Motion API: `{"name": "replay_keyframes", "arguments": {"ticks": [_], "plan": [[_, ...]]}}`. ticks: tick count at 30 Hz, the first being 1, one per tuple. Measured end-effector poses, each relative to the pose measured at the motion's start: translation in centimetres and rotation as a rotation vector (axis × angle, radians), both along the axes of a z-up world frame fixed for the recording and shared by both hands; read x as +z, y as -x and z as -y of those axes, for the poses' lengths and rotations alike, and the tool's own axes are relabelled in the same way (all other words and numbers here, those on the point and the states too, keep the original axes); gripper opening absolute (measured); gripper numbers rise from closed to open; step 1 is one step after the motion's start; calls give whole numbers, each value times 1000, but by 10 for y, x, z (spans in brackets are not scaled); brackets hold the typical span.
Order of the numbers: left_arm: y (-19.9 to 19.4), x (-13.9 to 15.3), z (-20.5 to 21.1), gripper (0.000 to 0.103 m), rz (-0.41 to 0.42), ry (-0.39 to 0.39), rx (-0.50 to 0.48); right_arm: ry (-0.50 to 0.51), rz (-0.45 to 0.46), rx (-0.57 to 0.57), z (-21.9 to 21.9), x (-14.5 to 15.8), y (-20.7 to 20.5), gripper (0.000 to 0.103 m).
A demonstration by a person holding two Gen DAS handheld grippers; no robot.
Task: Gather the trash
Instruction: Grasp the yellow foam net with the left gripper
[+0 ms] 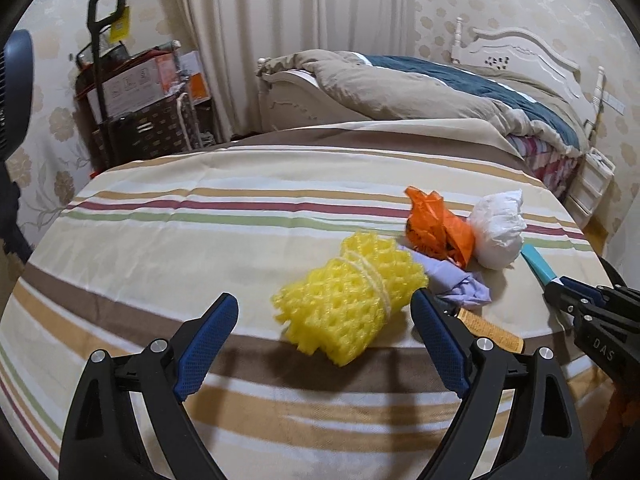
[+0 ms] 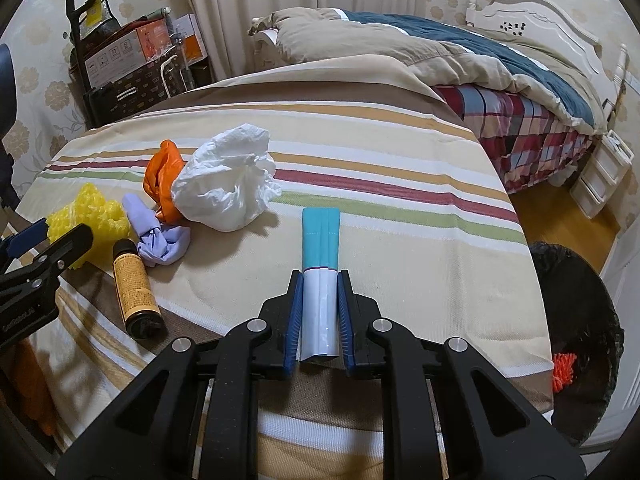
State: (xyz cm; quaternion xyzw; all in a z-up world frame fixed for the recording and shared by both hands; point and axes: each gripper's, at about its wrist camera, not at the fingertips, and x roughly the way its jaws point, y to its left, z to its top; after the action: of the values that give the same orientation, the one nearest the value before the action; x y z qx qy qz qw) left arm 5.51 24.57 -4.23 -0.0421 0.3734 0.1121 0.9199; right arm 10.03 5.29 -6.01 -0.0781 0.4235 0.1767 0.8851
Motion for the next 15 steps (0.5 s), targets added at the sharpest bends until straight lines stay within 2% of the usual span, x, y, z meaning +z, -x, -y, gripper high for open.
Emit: {"name": "replay_keyframes", "arguments": {"ticks": [2, 5, 10, 11, 15], "plan": [[-2, 0, 0, 87, -4, 5, -13, 1, 1, 0, 0, 0, 0, 17], [-4, -3, 1, 66, -25, 22, -46, 1, 1, 1, 0, 0, 0, 17], [-3, -4, 5, 56, -33, 19, -73, -14, 1, 5, 0, 1, 5, 17], [-2, -4, 6, 48, -32, 16, -76, -16, 1, 7, 1, 1, 7, 17], [4, -2, 8, 46, -25, 18, -73, -21, 7, 11, 3, 2, 15, 16]]}}
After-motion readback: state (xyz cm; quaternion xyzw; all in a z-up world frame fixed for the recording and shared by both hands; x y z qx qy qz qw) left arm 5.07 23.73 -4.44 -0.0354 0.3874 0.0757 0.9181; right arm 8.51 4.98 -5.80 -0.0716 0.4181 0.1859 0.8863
